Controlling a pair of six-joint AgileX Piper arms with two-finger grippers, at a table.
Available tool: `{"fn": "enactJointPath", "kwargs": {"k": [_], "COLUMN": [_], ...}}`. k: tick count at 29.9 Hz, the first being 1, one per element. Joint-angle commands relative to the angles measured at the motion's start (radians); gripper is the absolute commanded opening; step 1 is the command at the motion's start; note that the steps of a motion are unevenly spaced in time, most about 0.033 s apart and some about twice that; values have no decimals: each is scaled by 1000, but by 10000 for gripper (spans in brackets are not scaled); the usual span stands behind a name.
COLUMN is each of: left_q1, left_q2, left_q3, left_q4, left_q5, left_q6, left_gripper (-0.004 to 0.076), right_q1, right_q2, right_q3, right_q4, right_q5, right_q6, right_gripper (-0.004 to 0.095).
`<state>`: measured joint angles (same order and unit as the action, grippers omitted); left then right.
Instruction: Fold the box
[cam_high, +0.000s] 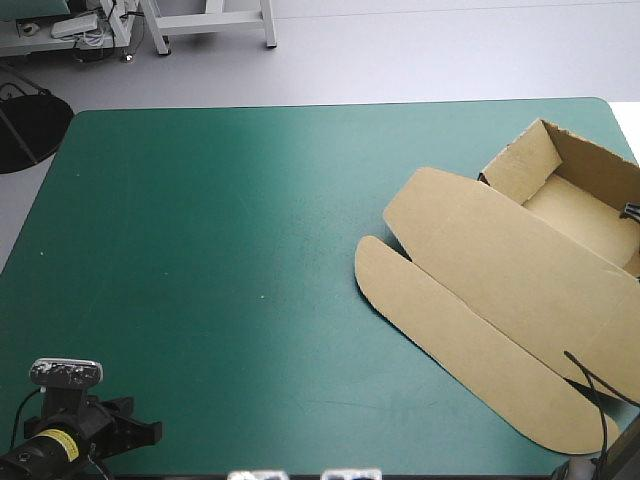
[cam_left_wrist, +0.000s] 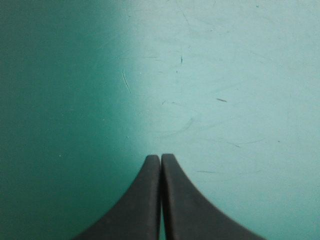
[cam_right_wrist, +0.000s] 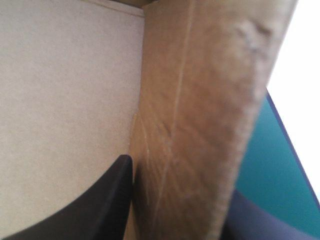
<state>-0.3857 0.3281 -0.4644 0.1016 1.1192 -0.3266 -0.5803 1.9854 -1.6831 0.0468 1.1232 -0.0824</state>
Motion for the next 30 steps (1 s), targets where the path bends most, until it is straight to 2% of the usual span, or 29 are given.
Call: {"fn": "enactJointPath", "kwargs": {"k": [1,5,11,15,17,21,23,27,28,30], "left_q1": [-1,-1,-1,-1,-1,-1,-1,-1,-1,-1], "left_q2": [15,15,15,15,15,15,15,15,15,15], "left_q3": [-25,-25,-25,-25,-25,-25,-25,-25,-25,-25], "left_q4": [-1,-1,-1,-1,-1,-1,-1,-1,-1,-1], "left_q5": [-49,-49,-49,-49,-49,-49,-49,-49,-49,-49], "left_q6": [1,1,1,1,1,1,1,1,1,1], "left_gripper": [-9,-9,-9,-9,-9,-9,-9,-9,-9,-9], "right_q1": [-9,-9,-9,-9,-9,-9,-9,11,30,83], "right_q2": [-54,-90,-181,-250,-292,-364,-409,-542,-585,-677], "right_q3": [-99,-190,-206,-205,-205,-203,-189,-66,-20,75], "right_q4": [26,79,166,273,291,294,346,488,483,464], "right_q5": [47,82,127,127,127,127,127,127,127,127], "right_q6": [-12,-12,-21,-96,-102,-98,-92,-153,-179,-214], "right_gripper": [367,365,355,241,170,153,145,31,-13,-12]}}
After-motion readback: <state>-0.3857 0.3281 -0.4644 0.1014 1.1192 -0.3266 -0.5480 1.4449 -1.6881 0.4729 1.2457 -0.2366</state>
